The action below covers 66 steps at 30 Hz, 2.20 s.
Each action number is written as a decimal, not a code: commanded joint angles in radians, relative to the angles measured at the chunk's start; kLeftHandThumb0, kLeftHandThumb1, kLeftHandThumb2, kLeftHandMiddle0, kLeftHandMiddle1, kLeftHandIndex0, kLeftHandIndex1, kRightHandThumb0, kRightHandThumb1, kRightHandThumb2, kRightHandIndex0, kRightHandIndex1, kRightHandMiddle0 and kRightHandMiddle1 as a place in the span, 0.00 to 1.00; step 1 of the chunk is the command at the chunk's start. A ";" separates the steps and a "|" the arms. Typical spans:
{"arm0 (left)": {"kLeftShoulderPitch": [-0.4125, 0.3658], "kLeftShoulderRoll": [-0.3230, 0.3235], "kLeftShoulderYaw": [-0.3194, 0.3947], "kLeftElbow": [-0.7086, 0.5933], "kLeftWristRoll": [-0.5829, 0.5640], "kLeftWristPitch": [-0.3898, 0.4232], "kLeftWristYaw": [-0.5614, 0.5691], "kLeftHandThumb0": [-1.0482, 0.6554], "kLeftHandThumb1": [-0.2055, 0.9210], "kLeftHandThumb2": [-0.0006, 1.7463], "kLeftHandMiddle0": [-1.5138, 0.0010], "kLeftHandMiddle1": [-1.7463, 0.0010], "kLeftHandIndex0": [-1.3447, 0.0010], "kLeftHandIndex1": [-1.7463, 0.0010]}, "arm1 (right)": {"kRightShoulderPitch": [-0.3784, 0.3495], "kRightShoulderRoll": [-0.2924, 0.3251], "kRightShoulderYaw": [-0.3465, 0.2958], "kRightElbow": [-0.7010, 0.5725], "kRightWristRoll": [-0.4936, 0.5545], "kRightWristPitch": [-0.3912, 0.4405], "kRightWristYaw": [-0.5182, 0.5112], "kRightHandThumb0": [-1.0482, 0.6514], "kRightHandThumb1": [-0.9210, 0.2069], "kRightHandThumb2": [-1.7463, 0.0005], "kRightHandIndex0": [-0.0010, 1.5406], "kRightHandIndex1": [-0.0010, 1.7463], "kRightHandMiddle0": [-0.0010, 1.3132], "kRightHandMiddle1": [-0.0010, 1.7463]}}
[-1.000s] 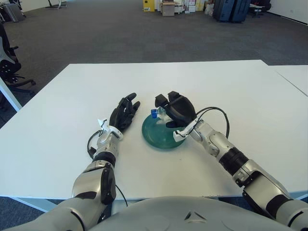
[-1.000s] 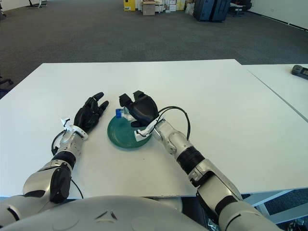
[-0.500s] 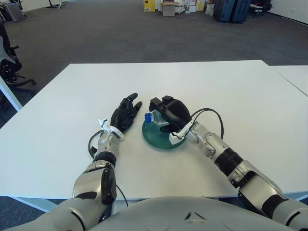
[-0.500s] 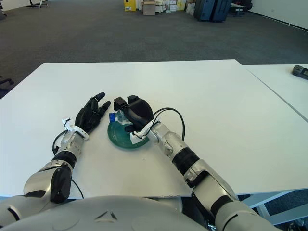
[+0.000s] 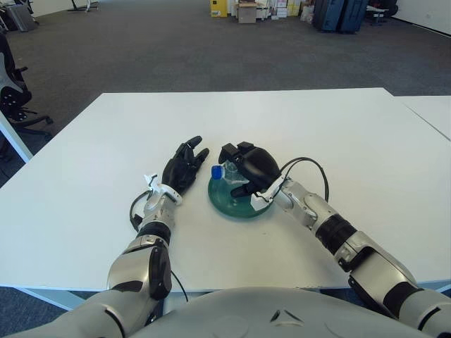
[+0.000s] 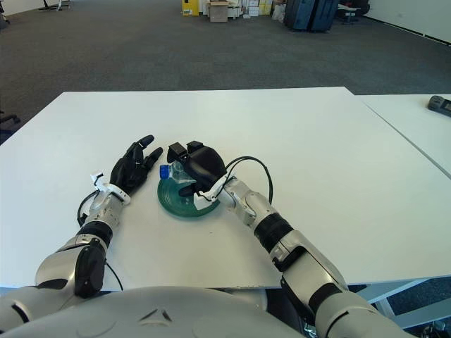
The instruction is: Put the bottle into the plate.
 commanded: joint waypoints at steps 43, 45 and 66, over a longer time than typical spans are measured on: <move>0.049 0.008 -0.047 -0.029 0.020 0.004 0.005 0.25 1.00 0.39 0.62 0.91 0.92 0.44 | -0.075 -0.060 -0.317 0.089 0.309 -0.066 0.079 0.00 0.00 0.51 0.01 0.00 0.02 0.02; 0.045 0.010 -0.046 -0.018 0.023 -0.002 0.003 0.25 1.00 0.38 0.60 0.91 0.92 0.44 | -0.068 -0.041 -0.363 0.108 0.356 -0.071 0.046 0.00 0.00 0.50 0.02 0.01 0.03 0.02; 0.014 0.030 -0.046 0.061 0.048 -0.040 0.017 0.25 1.00 0.41 0.61 0.72 0.91 0.48 | 0.045 0.087 -0.746 0.341 0.995 -0.156 0.310 0.27 0.00 0.57 0.47 0.12 0.10 0.57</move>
